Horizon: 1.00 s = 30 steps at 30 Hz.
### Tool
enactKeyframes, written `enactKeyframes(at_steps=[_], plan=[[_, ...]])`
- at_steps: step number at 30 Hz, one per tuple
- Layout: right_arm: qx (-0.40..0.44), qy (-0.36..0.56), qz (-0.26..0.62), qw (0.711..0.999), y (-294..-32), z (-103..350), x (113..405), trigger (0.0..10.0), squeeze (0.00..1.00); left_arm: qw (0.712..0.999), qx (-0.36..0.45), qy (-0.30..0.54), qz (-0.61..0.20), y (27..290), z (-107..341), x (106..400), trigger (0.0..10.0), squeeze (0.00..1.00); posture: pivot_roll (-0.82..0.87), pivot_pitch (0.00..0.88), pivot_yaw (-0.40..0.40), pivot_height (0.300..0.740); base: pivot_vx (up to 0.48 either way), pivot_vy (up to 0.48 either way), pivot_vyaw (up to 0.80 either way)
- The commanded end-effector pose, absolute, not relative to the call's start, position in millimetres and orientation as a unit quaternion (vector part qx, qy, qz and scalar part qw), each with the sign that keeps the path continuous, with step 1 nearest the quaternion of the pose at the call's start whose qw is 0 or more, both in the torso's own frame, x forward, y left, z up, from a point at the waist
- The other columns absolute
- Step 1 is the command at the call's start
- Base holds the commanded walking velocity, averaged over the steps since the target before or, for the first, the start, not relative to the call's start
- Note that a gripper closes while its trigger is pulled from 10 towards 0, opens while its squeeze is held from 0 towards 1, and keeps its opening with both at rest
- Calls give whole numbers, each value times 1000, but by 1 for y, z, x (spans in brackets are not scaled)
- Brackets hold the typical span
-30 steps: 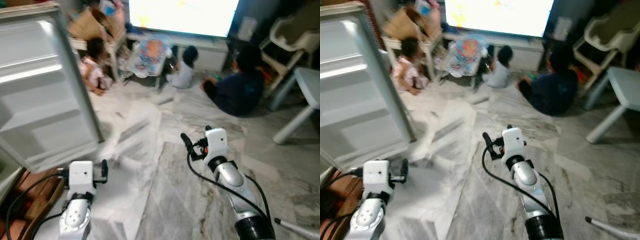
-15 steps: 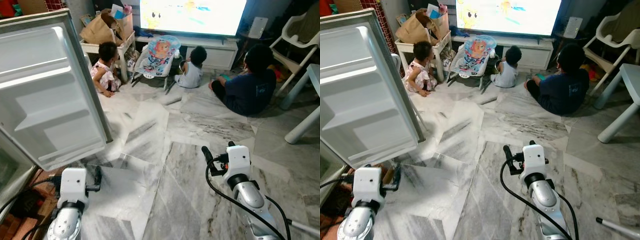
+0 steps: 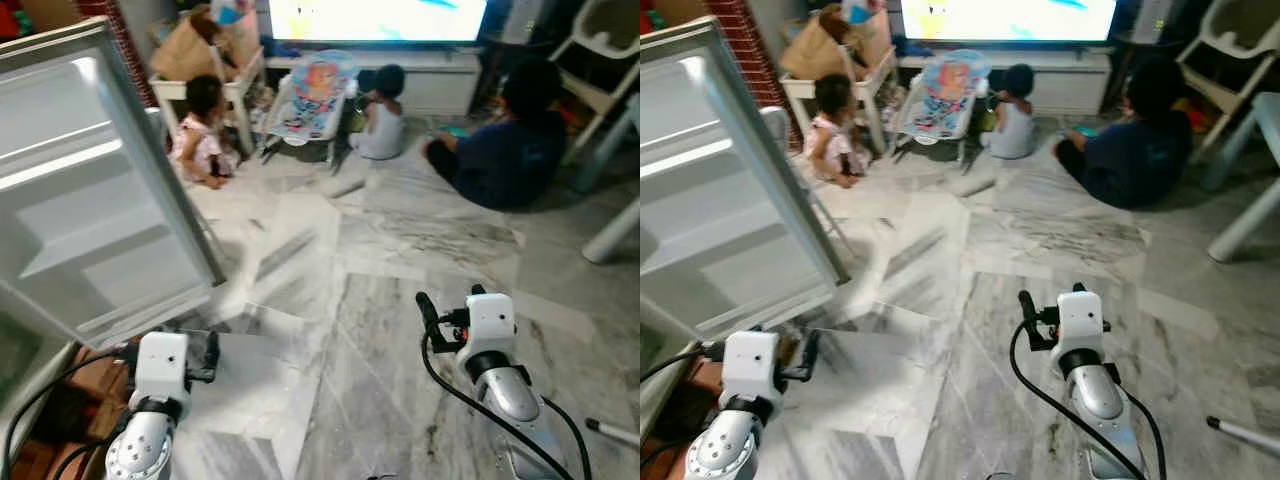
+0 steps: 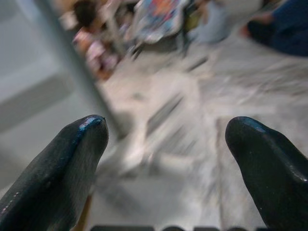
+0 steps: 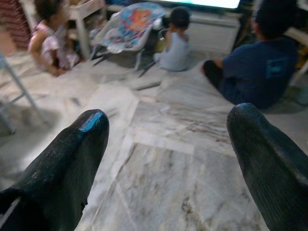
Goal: Restocking fridge
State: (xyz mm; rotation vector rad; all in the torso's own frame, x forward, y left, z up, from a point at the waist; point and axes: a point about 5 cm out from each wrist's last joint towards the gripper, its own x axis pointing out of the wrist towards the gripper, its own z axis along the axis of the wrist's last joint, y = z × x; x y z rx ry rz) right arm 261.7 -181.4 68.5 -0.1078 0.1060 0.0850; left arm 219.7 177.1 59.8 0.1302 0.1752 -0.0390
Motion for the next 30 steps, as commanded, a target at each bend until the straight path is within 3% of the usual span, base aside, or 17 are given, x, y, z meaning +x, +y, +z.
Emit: enactKeyframes(at_steps=[1,8,16,30], plan=[[-59,47,48,996,-179,73,267,10000,0,994,60,90,-11,182,59,224,10000,0,-69,77,75,740,0,0,-550],[-57,39,63,996,-171,79,278,10000,0,995,48,83,-18,172,62,231,10000,0,-62,94,73,740,0,0,-198],[-50,52,54,996,-172,70,271,10000,0,994,41,94,-21,169,58,228,10000,0,-66,99,99,740,0,0,-57],[-46,45,46,997,-167,68,271,10000,0,993,35,99,-46,161,53,248,10000,0,-135,0,131,740,0,0,0]])
